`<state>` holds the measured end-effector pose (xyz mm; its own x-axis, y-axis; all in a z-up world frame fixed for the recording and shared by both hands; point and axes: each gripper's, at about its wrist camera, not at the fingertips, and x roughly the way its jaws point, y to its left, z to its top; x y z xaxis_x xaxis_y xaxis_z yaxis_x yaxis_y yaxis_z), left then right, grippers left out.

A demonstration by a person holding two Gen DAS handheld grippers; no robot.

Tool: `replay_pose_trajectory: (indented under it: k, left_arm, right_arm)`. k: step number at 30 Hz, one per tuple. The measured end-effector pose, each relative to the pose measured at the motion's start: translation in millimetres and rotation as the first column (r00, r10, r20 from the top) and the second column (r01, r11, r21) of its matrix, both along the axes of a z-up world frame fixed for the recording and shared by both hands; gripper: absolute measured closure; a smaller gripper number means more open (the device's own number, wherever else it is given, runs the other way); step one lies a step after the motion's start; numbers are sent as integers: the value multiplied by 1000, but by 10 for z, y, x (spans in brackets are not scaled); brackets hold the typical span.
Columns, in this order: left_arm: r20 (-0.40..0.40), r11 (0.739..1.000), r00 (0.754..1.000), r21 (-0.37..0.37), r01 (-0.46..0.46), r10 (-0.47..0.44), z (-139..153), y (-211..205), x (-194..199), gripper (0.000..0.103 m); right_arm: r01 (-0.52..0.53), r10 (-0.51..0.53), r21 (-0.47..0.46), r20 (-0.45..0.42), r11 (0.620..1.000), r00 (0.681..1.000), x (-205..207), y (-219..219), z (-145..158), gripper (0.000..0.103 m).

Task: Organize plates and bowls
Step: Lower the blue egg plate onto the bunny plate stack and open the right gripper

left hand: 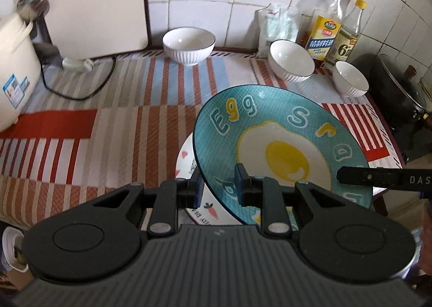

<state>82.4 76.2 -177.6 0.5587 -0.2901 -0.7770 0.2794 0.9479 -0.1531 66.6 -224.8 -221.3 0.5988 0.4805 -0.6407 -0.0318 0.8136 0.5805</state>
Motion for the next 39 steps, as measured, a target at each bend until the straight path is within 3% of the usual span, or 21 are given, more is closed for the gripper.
replay_pose_trajectory:
  k: [16, 27, 39]
  left_arm:
    - [-137, 1000, 991, -1, -3, 3, -548, 117, 214, 82]
    - [-211, 1000, 977, 2, -15, 15, -635, 114, 392, 82]
    - [-318, 999, 948, -26, -35, 25, -681, 181, 520, 82]
  right_arm:
    - [-9, 9, -1, -143, 1000, 990, 200, 111, -457, 81]
    - [-8, 6, -9, -188, 1000, 982, 390, 100, -557, 82]
    - [-56, 27, -146, -195, 988, 980, 526, 268, -489, 79]
